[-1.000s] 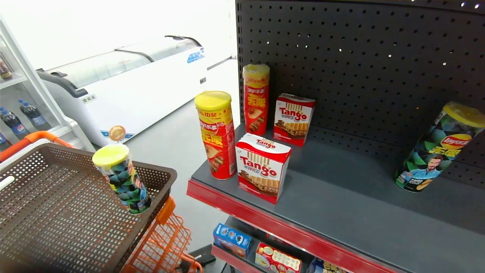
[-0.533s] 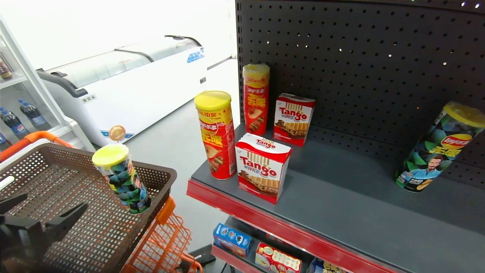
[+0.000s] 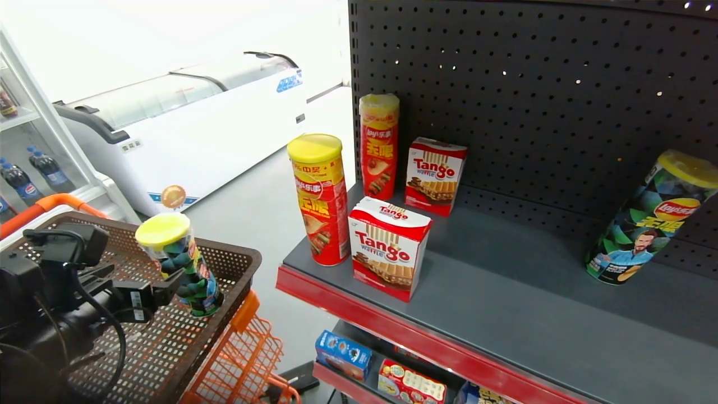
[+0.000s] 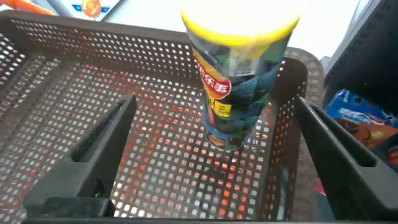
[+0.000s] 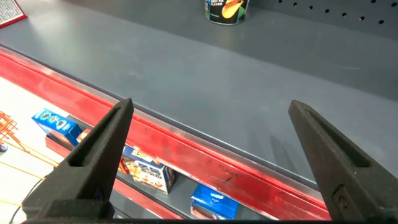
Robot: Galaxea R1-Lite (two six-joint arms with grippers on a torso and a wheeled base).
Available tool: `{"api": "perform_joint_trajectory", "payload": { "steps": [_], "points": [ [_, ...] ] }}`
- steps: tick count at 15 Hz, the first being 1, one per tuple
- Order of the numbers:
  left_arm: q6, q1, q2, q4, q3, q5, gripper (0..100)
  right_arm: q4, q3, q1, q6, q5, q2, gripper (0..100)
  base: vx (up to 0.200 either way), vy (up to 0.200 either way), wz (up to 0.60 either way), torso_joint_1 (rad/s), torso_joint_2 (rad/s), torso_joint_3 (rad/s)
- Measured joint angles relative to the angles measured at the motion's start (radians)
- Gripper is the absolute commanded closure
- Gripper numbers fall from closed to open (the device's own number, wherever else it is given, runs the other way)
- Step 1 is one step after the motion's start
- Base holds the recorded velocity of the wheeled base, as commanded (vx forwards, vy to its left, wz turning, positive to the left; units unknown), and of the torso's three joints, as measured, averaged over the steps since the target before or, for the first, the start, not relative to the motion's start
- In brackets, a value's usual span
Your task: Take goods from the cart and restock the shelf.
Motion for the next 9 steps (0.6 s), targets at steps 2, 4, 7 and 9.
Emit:
{"api": "perform_joint_trajectory", "payload": {
  "steps": [2,4,7,9],
  "points": [
    [-0.012,-0.005,0.088,-0.08,-0.001,0.0,0,0.0,0.0,0.0,0.0,0.0,0.0,0,0.0,0.0,0.0,0.0,0.0,0.0],
    [-0.029,-0.015,0.155,-0.126,-0.016,0.0,0,0.0,0.0,0.0,0.0,0.0,0.0,0,0.0,0.0,0.0,0.0,0.0,0.0],
    [-0.031,-0.019,0.231,-0.178,-0.046,0.0,0,0.0,0.0,0.0,0.0,0.0,0.0,0,0.0,0.0,0.0,0.0,0.0,0.0],
    [-0.031,-0.018,0.273,-0.209,-0.078,0.0,0,0.0,0.0,0.0,0.0,0.0,0.0,0,0.0,0.0,0.0,0.0,0.0,0.0]
  ]
}}
